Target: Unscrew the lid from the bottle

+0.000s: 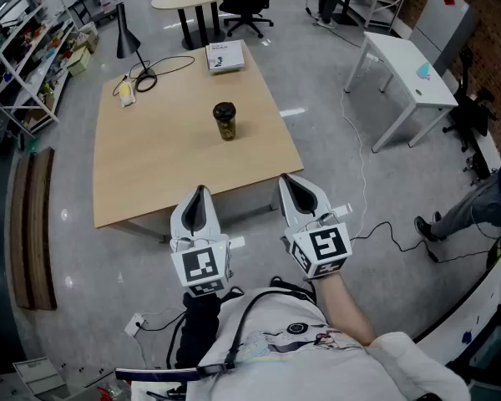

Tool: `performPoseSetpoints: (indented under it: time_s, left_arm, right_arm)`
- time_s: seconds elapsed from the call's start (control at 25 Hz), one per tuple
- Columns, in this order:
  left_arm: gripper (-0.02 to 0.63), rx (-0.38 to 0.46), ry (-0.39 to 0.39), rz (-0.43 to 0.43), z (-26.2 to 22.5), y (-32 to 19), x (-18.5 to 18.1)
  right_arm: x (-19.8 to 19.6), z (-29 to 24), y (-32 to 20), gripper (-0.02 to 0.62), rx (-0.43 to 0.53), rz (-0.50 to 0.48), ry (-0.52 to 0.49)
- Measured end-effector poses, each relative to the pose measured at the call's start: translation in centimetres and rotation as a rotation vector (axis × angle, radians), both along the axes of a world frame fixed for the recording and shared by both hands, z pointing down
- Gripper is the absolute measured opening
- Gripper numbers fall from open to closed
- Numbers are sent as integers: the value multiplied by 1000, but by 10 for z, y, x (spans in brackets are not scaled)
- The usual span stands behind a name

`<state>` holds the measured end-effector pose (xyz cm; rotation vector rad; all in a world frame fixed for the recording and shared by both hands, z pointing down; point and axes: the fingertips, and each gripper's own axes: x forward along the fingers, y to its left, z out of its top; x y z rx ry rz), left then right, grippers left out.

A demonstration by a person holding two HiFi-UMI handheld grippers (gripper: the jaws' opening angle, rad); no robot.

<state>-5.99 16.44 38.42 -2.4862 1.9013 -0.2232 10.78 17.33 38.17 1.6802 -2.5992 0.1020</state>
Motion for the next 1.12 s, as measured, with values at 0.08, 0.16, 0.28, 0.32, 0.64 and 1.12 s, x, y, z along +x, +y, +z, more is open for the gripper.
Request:
performPoseSetpoints:
  time_s: [0.08, 0.16, 0.28, 0.32, 0.64, 1.12]
  left_arm:
    - [2, 1, 4, 1, 0, -3, 0]
    - [2, 2, 10, 1, -2, -5, -1]
    - [2, 3, 14, 1, -5, -5, -1]
    - [2, 1, 16, 6, -3, -5, 1]
    - [3, -50, -4, 25, 14, -12, 2]
    - [11, -34, 3, 148, 31, -22, 83]
  right_arm:
    - [-1, 1, -3, -3, 0, -2, 2]
    - [-5, 2, -5, -3, 1, -7, 2]
    - [-6, 3, -5, -3, -1, -9, 6]
    - [-5, 3, -4, -3, -1, -5, 7]
    - [-8, 12, -10, 2, -9, -23, -34]
    - [86, 41, 26, 2, -63, 97, -42]
